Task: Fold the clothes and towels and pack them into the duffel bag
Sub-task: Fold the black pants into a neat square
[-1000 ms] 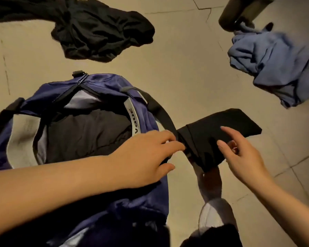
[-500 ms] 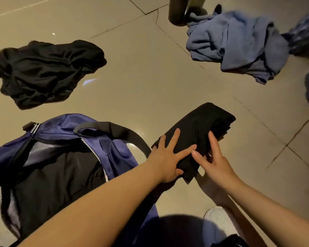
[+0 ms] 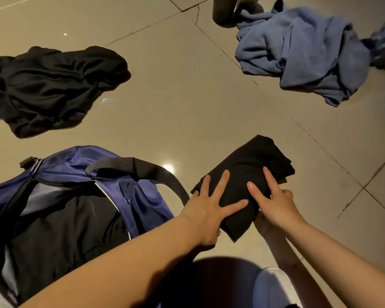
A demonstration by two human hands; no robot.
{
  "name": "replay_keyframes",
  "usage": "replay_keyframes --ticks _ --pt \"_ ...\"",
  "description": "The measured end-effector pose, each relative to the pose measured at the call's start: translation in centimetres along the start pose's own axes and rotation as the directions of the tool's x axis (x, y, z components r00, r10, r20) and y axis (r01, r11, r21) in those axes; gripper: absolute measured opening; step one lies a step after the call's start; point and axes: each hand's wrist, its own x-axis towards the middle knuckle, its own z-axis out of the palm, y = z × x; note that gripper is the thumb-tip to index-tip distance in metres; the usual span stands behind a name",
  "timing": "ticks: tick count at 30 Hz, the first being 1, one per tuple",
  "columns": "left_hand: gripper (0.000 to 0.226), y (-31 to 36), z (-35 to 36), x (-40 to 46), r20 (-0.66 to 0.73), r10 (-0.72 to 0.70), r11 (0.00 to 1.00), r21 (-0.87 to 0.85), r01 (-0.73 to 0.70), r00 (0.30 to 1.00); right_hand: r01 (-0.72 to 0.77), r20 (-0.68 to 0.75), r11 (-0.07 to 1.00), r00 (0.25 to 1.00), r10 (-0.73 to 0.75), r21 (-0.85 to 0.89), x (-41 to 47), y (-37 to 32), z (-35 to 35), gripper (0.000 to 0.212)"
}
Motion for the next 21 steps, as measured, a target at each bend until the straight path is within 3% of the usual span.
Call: replay_keyframes --ticks 2,4,7,11,14,18,21 --pt "0.090 0.3 -0.1 0.0 -0.003 0.017 1.000 -0.024 -0.017 1.000 -0.008 0.016 0.978 1.000 0.005 0.207 -0.1 -0.2 0.4 0.076" --pt "0.087 0.3 0.0 -0.1 -0.016 0.034 0.994 -0.105 -0.035 0.999 -0.015 0.040 0.867 0.999 -0.005 0.498 -0.2 -0.6 1.0 0.083" --pt "0.086 0.0 0.6 -0.6 -0.079 0.073 0.947 -0.307 -0.094 0.994 -0.016 0.045 0.749 0.999 -0.019 0.662 -0.1 -0.8 1.3 0.086" --pt "0.067 -0.5 0.0 -3.4 -0.177 0.106 0.890 -0.422 -0.173 0.978 -0.004 0.067 0.763 0.996 -0.052 0.647 -1.3 -0.8 -0.1 0.077" --pt "0.047 -1.5 -0.9 -7.4 -0.404 0.037 0.920 -0.343 -0.189 0.914 0.054 0.045 0.822 0.994 -0.096 0.566 -2.4 -2.1 -1.5 0.073" --pt "0.037 -4.1 -1.4 -14.0 -0.588 -0.163 0.935 -0.347 -0.066 0.792 0.161 0.092 0.819 0.963 -0.252 0.551 -5.1 -5.9 -2.6 0.077" --pt "0.037 -6.6 -1.2 -19.8 -0.651 -0.342 0.924 -0.364 0.117 0.678 0.308 0.166 0.826 0.889 -0.427 0.472 -8.3 -9.3 -1.6 0.077"
